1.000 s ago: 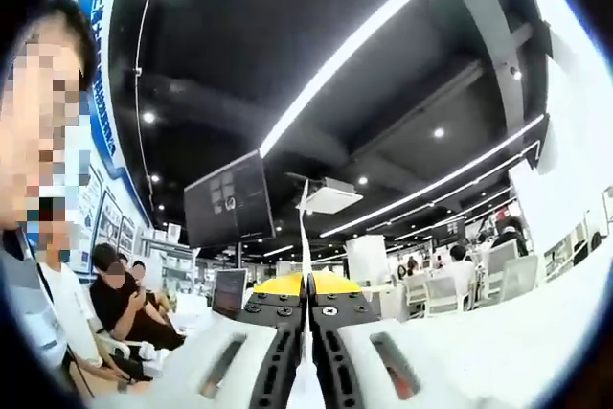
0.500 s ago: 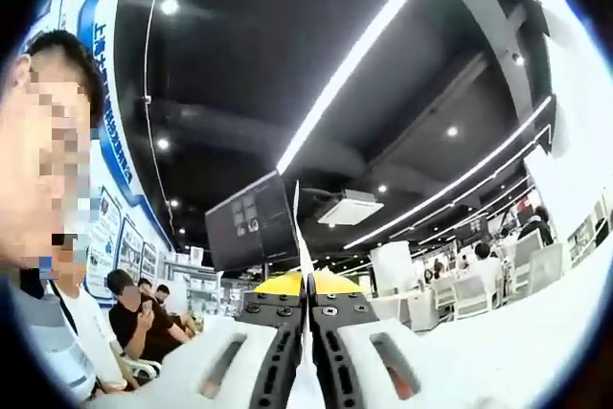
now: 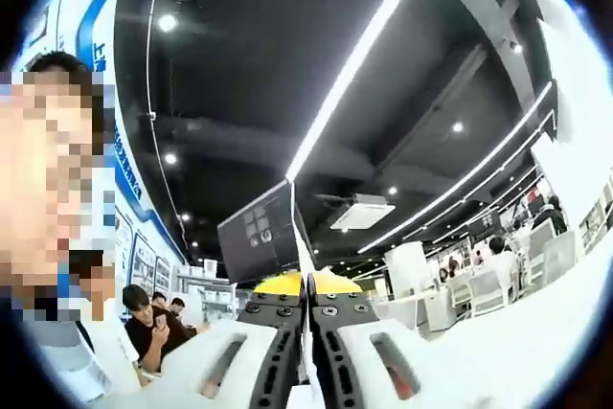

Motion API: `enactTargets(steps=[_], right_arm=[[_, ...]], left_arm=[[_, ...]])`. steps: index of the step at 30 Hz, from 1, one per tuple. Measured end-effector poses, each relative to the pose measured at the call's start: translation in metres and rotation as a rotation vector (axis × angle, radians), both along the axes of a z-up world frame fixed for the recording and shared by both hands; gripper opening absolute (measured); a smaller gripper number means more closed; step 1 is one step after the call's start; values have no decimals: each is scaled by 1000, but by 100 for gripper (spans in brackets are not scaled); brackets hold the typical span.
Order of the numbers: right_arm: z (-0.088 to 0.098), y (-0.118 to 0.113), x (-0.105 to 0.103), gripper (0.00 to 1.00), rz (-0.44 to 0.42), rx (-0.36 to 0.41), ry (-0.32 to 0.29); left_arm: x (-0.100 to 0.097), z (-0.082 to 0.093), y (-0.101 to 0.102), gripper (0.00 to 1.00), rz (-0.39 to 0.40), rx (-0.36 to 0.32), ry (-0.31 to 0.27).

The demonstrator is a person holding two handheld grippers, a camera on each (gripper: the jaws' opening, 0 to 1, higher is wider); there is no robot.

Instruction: Organize the stack of printing papers by aligning and flattening the scattered papers on the table

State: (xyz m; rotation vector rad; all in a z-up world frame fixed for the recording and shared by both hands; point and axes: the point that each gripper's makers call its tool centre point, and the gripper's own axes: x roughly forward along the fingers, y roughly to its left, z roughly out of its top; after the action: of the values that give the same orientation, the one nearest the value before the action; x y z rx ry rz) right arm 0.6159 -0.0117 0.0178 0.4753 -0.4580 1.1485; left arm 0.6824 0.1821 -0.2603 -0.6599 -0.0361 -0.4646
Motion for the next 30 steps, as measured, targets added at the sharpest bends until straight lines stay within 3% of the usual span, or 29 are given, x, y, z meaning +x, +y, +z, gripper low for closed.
enactTargets(steps=[7,13,16,21,30], right_arm=[[-13,4,5,0,44,48,55],[-52,24,19,0,59,27,141],[-64,29,25,0,12,-8,132],[-74,26,33,0,-21,-3,129],[-115,13,71,0,-85,-40,220]], left_arm=[[0,3,-1,7,-4,-18,-14],[-1,3,-1,6,-9,-37,-19],[-2,2,-1,7,-10,-35,-17],[-2,1,-1,7,-11,-45,-16],[-2,1,-4,7,-28,-72,-8]])
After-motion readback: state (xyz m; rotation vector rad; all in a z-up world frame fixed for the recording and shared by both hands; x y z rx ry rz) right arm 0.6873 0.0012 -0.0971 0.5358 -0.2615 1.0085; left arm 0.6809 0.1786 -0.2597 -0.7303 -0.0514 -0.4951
